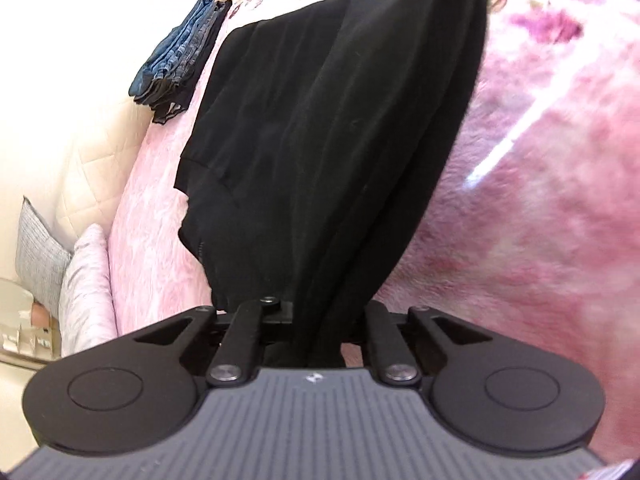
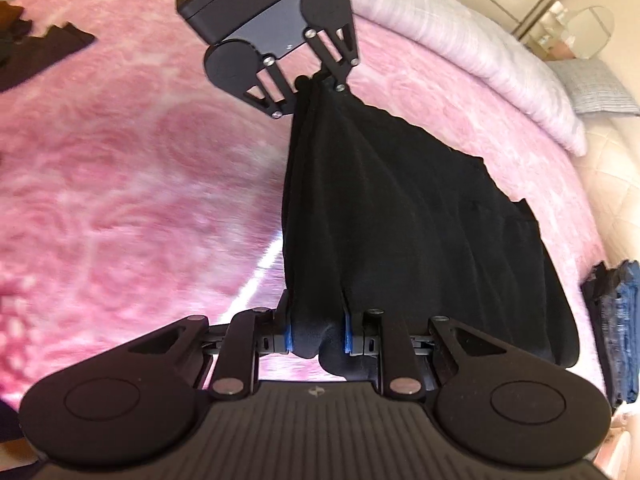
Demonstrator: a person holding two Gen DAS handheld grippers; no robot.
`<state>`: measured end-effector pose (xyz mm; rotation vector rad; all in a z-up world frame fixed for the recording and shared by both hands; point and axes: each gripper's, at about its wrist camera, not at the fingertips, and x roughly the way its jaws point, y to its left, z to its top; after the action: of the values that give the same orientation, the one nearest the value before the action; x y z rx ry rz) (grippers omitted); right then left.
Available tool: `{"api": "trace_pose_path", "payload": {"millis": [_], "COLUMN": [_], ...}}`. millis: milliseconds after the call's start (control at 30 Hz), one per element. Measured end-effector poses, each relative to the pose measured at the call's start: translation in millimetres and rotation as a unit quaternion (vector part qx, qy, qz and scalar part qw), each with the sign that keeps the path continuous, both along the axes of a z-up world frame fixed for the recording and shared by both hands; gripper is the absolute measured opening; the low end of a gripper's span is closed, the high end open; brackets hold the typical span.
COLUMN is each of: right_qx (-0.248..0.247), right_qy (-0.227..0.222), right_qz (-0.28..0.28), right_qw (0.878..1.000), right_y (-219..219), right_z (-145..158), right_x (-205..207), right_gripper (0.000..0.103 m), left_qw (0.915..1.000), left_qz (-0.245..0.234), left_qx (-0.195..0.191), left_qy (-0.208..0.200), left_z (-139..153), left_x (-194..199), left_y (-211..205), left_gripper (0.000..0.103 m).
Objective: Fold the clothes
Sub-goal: 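Grasp the jacket edge with both tools and lift it up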
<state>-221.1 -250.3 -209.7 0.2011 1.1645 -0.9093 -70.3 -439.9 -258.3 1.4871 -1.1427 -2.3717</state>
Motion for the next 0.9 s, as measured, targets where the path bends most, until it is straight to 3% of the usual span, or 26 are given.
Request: {"api": "trace_pose_path", "payload": {"millis": [200,333,467,567,667,900], "right_qx": [0.018,0.013,0.019,0.042,0.084,0.175], "right_qy": [-0.044,-0.105,-0.18,-0.244,-0.312,-0.41], "right_qz": [0.01,-0.025,-0.073,-0.109,-0.139,-0.206], "right_qw": [0.999,0.994,0.981,0.963,0.936,0.871], "right_y": [11.9,-12.4,-54.3,-95.1,-139.7,-211.4], "right_z": [32.1,64.0,92.0,96.4,82.4,21.6], "right_x": [-7.8,-47.1,-115.0,-182.1,-250.7,-371.9], "right_gripper": [0.022,0.022,0.022,0.021,0.021,0.021], "left_qw": [0.9986,0.9984,0.9959,0.9895,0.979,0.9488], "left_qz": [-0.005,0.012,0.014,0.02,0.033,0.029], "left_qx": [0.031,0.029,0.046,0.082,0.124,0.201], "left_qy": [-0.043,-0.046,-0.076,-0.117,-0.159,-0.242], "left_z": [33.0,73.8,106.5,120.0,120.0,70.8], "left_x": [-1.8,-45.2,-113.5,-172.3,-233.3,-349.9], "left_y": [10.7,-19.6,-58.9,-89.7,-124.0,-190.6], "left_gripper": [0.008,0.009,0.01,0.01,0.01,0.01]}}
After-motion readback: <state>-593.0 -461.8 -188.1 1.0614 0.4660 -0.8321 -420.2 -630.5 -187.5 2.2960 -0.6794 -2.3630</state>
